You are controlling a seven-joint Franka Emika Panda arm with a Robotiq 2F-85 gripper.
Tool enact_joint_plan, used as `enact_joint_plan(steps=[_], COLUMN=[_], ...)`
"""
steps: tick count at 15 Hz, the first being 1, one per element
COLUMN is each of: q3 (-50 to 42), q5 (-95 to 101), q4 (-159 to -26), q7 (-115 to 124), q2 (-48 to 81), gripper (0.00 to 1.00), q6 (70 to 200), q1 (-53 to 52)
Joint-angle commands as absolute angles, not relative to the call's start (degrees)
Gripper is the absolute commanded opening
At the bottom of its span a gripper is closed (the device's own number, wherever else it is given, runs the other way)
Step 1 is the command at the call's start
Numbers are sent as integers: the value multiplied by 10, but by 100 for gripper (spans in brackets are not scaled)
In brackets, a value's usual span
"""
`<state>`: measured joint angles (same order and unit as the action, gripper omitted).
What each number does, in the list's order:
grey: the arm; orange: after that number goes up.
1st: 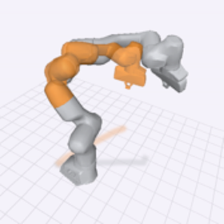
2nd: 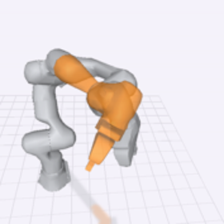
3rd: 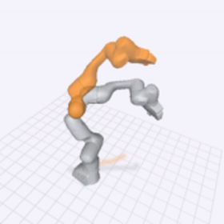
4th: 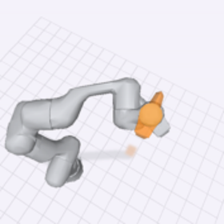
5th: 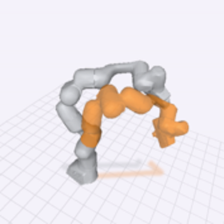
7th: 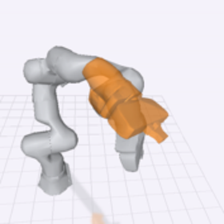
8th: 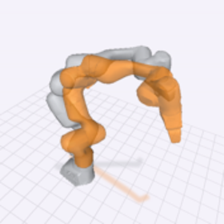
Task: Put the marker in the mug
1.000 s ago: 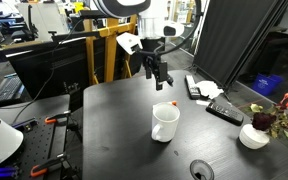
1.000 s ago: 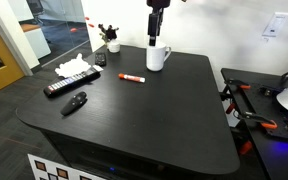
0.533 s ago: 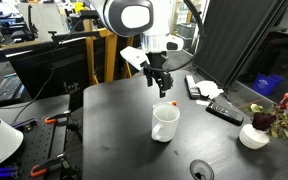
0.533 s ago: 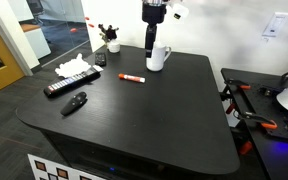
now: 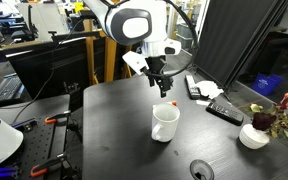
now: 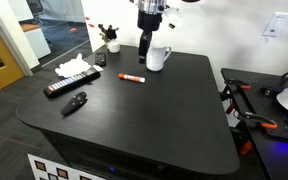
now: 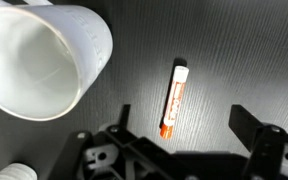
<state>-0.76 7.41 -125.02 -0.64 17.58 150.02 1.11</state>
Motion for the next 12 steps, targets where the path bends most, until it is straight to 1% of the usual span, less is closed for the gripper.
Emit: enact_joint_plan(steps=[1,7,12], q3=[-19,-41,-52], q5=[70,81,74], q4=[-1244,-1240,-1231], q7=[47,104,114], q2=[201,240,264], gripper=[100,100,100], q6=[1532,1573,1570], q1=[-6,-33,-43])
